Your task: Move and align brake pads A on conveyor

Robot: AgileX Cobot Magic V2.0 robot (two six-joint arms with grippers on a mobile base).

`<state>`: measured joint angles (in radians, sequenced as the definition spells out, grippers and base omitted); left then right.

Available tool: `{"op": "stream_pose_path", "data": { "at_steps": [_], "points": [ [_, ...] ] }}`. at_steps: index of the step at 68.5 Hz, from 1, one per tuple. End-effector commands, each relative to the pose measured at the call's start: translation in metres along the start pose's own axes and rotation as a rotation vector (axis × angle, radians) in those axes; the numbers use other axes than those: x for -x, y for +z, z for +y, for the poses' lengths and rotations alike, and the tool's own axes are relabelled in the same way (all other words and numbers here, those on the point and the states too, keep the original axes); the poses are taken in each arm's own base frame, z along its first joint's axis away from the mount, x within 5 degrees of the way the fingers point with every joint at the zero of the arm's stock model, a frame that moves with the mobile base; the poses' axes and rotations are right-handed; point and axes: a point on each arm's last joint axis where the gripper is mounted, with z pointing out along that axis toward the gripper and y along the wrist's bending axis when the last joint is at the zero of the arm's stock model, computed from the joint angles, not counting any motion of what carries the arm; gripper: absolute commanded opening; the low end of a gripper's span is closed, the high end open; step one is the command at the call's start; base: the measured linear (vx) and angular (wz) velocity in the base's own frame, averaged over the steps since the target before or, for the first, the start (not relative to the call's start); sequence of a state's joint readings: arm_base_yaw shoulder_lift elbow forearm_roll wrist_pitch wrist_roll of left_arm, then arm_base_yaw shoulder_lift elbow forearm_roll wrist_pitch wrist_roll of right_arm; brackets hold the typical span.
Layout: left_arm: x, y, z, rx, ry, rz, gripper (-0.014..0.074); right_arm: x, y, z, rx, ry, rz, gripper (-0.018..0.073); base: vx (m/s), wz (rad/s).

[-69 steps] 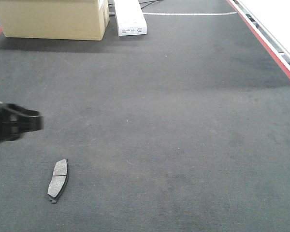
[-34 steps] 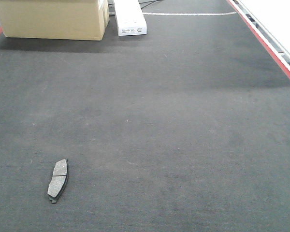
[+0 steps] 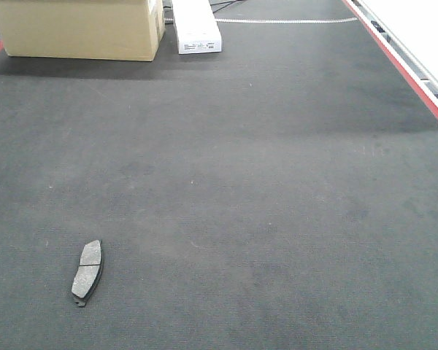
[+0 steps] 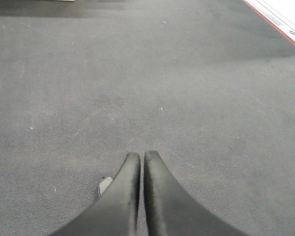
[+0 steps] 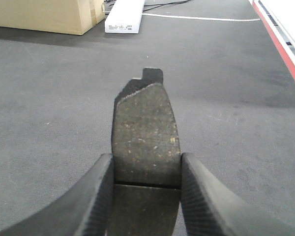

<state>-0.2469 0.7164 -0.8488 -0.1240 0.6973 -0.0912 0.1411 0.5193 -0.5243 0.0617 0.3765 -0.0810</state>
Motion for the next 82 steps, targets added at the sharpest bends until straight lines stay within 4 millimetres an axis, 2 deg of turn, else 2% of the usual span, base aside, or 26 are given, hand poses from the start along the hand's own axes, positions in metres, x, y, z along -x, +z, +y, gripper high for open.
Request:
{"op": "stream_pose_path", "data": {
  "at_steps": [1, 20, 31, 38, 58, 69, 82],
  "points": [
    [0.014, -0.006, -0.003, -0.019, 0.001, -0.096, -0.0008, 0.018, -0.004, -0.001, -0.011, -0.012, -0.128, 0.0025, 0.0, 0.0],
    [0.014, -0.006, -0.003, -0.019, 0.001, -0.096, -0.0008, 0.018, -0.002, 0.0, 0.007, 0.038, -0.116, 0.0025, 0.0, 0.0],
    [0.014, -0.006, -0.003, -0.019, 0.001, -0.096, -0.0008, 0.022, 0.017, 0.002, 0.032, 0.085, 0.005, 0.0025, 0.0, 0.0],
    [0.014, -0.006, -0.003, -0.019, 0.001, -0.096, -0.0008, 0.027, 0.037, 0.004, 0.055, 0.122, 0.126, 0.0025, 0.0, 0.0],
    [0.014, -0.006, -0.003, -0.019, 0.001, -0.096, -0.0008, 0.032, 0.121, 0.007, 0.086, 0.239, 0.372, 0.0035, 0.0, 0.0],
    [0.014, -0.006, -0.003, -0.019, 0.001, -0.096, -0.0008, 0.015, 0.168, 0.009, 0.104, 0.256, 0.509, 0.004, 0.0, 0.0],
    [0.014, -0.006, -0.003, -0.019, 0.001, -0.096, -0.0008, -0.013, 0.207, 0.01, 0.113, 0.236, 0.645, 0.0046, 0.0, 0.0]
  ]
}}
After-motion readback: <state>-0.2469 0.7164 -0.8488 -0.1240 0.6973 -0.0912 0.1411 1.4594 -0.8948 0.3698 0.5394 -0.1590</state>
